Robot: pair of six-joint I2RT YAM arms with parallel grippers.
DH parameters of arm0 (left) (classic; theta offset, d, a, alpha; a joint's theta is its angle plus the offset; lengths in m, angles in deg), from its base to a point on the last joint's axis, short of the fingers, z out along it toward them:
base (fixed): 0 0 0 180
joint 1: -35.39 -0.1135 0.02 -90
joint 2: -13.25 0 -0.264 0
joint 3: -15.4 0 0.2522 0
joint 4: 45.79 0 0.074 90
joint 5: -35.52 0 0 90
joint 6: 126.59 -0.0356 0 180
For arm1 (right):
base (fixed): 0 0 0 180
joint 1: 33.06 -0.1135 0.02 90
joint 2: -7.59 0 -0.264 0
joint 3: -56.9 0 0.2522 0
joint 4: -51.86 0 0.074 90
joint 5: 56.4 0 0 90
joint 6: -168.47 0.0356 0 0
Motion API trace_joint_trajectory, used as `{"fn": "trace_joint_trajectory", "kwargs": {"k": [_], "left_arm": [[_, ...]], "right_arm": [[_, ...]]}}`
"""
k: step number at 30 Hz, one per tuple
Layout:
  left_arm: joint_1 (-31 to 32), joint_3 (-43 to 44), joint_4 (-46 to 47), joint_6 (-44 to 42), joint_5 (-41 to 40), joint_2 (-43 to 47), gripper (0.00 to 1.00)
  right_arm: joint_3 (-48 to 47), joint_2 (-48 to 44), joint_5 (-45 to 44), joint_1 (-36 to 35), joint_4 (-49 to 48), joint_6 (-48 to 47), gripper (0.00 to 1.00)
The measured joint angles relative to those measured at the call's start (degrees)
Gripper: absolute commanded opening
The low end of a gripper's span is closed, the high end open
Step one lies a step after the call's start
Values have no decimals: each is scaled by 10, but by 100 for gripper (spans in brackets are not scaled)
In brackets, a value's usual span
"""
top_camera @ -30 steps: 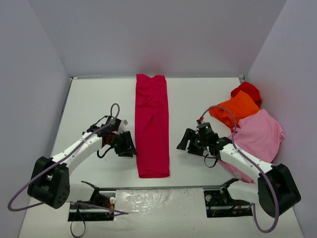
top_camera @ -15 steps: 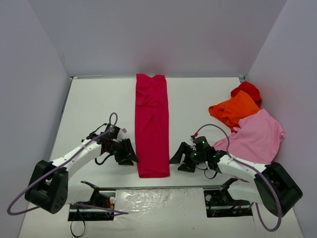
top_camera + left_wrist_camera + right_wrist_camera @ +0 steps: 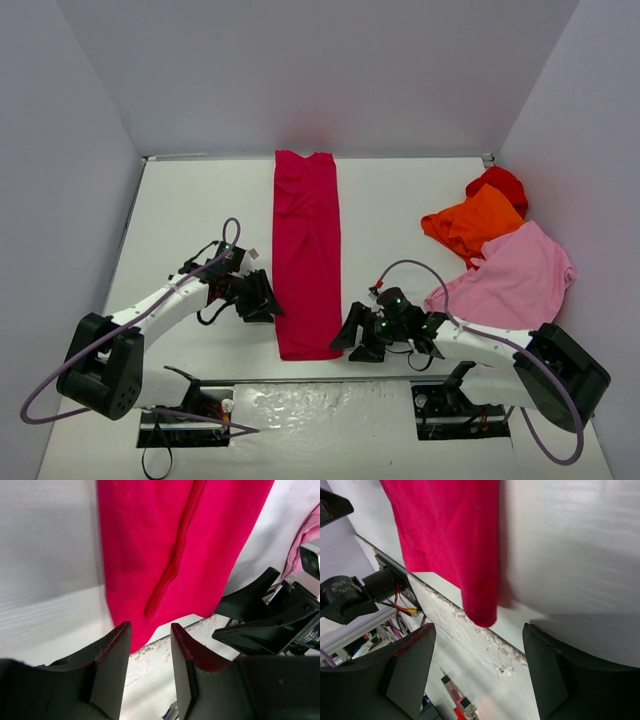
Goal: Fold and stack the t-shirts
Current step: Grab the bottom of the folded rectangular tshirt with right arm
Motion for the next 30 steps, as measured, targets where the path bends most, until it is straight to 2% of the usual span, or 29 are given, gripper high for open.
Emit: {"fn": "trace_joint_trajectory", "kwargs": {"k": [3,8,17,19,21,23,25,30], "left_arm": [[0,0,8,2,-1,-5,34],[0,0,19,8,-2,-17,34],[0,0,28,10,-5,-17,34],[0,0,29,9,-5,-18,34],[0,0,32,10,-5,-20,34],[0,-1,35,10,-4,-23,34],[0,-2,39,10,-4,-27,33],[0,-4,49,10,-4,-40,33]], "right_arm": [[13,-21,-6,-3,10,5,67],[4,-1,-7,-13,-1,8,66],[-29,81,-3,-24,-58,6,56],[-32,92,-2,-26,-67,6,40],[-36,100,-8,-29,-71,4,18],[-36,108,-17,-34,-62,-1,5],[-36,112,-25,-36,-49,-5,0],[-36,89,-39,-37,-12,-13,0]]}}
